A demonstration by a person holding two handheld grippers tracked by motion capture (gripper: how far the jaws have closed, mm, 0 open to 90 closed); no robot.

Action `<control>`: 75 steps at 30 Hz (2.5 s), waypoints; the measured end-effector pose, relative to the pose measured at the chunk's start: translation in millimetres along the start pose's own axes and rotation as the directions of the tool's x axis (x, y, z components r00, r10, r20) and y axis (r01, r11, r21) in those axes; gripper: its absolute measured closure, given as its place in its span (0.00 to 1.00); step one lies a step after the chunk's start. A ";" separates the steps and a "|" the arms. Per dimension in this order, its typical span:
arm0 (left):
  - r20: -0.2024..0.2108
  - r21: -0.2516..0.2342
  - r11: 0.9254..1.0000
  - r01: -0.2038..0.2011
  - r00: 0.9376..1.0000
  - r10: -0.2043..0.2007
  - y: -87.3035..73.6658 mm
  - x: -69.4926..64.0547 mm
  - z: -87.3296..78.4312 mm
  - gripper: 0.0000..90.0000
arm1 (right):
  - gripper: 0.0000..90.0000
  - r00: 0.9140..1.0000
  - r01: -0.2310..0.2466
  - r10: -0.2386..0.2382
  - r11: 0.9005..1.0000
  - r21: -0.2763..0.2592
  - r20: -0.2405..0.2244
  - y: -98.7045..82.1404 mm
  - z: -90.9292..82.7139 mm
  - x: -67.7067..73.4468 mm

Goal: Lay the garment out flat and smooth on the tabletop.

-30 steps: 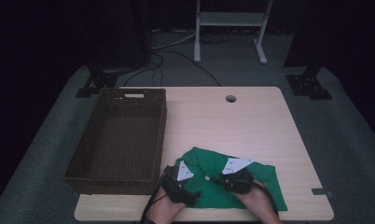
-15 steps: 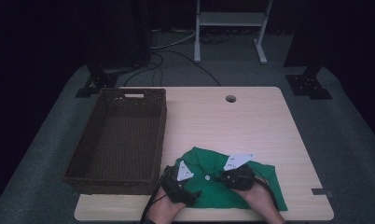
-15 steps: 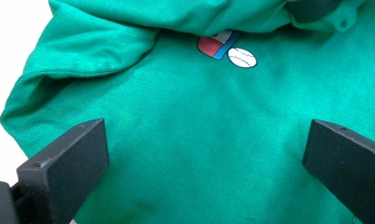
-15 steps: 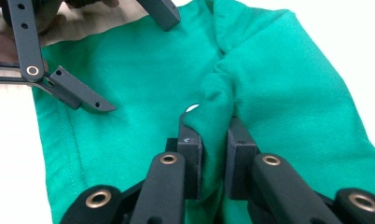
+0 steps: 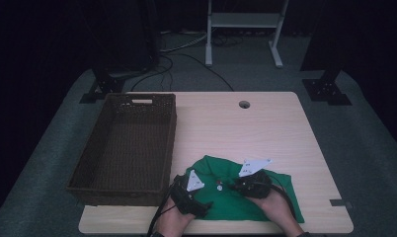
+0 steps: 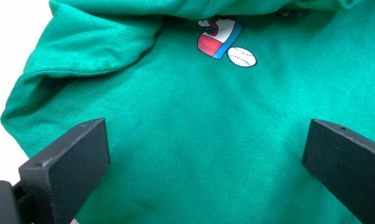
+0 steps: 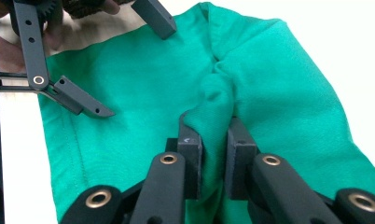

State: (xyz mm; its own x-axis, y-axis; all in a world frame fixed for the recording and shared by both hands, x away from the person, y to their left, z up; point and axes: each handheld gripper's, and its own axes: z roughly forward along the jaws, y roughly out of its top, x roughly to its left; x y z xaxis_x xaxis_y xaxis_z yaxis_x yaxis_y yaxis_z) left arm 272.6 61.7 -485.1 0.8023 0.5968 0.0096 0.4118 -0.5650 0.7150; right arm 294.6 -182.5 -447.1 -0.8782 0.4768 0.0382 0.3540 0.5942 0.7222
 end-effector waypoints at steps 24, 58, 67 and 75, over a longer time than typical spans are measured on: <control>-0.001 -0.001 1.000 0.000 1.000 0.000 0.0 -0.1 0.1 0.00 | 0.89 1.000 -0.027 0.027 0.999 -0.021 -0.006 10.4 -11.8 -12.6; -0.001 -0.001 1.000 -0.001 1.000 0.001 0.0 0.0 0.1 0.00 | 0.89 0.999 -0.036 0.036 0.999 -0.035 0.018 26.3 -26.8 -34.4; -0.001 0.000 1.000 -0.001 1.000 0.001 0.0 0.0 0.0 0.00 | 0.89 0.998 -0.055 0.056 0.998 -0.038 0.019 26.0 -28.1 -40.9; -0.002 -0.001 1.000 -0.001 1.000 0.001 0.0 0.0 0.1 0.00 | 0.89 0.998 -0.048 0.049 0.998 -0.030 0.035 32.0 -31.5 -44.0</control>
State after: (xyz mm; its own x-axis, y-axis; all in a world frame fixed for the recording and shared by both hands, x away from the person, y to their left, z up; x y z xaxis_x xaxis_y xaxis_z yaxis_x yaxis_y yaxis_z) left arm 272.6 61.7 -485.2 0.8017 0.5976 0.0115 0.4107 -0.5648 0.7157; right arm 334.4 -204.9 -404.0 -0.8480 0.5277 0.0492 0.3860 0.5514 0.7396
